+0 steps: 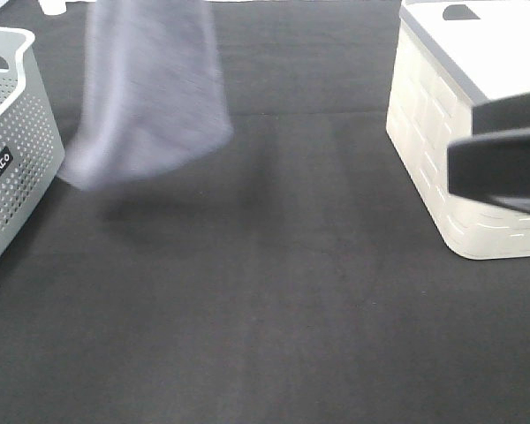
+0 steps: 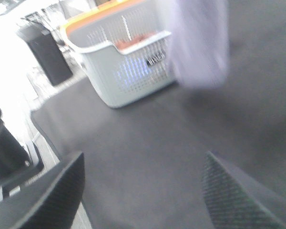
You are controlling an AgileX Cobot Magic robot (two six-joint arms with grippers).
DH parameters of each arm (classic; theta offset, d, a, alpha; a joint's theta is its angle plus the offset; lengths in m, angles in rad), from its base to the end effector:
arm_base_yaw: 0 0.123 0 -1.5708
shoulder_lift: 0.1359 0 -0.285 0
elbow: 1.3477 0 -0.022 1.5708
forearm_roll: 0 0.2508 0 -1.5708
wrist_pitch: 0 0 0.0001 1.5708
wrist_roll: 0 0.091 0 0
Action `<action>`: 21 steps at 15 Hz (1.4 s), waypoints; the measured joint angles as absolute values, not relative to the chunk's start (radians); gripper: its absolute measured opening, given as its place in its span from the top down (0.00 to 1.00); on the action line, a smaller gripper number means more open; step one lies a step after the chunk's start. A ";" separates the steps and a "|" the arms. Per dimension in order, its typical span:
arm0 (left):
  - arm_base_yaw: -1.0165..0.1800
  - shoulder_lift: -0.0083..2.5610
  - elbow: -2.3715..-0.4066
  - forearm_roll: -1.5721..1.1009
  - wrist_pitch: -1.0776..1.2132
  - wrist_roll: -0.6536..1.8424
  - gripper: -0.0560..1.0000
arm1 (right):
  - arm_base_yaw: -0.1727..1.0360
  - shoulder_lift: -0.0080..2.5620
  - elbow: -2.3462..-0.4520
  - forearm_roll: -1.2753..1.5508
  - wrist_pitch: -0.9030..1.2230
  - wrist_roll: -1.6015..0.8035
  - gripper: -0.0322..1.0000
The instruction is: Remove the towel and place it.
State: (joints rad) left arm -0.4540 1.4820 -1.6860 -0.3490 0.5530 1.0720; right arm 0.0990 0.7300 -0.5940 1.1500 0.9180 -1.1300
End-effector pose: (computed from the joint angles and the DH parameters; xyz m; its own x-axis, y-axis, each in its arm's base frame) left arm 0.2933 -0.1614 0.4799 0.2607 0.6361 -0.7262 0.5673 0.5077 0.6484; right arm 0.1135 0.0776 0.3176 -0.3690 -0.1702 -0.9137 -0.7729 0.6023 0.1999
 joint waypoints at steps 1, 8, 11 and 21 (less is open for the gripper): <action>-0.469 1.498 -1.686 -0.354 0.553 1.072 0.95 | 0.099 0.743 -0.595 1.171 0.918 -1.164 0.31; -0.581 1.585 -1.686 -0.400 0.553 1.112 0.95 | 0.099 0.845 -0.595 1.251 0.895 -1.350 0.32; -0.609 1.599 -1.686 -0.401 0.556 1.214 0.95 | 0.099 0.951 -0.595 1.320 0.895 -1.445 0.33; -0.632 1.599 -1.686 -0.541 0.759 1.539 0.95 | 0.099 1.162 -0.596 1.541 0.867 -1.777 0.33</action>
State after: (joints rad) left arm -0.6320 1.5990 -1.6860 -0.5410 0.7590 1.5390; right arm 0.0990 1.1620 -0.5960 1.5410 0.8670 -1.7770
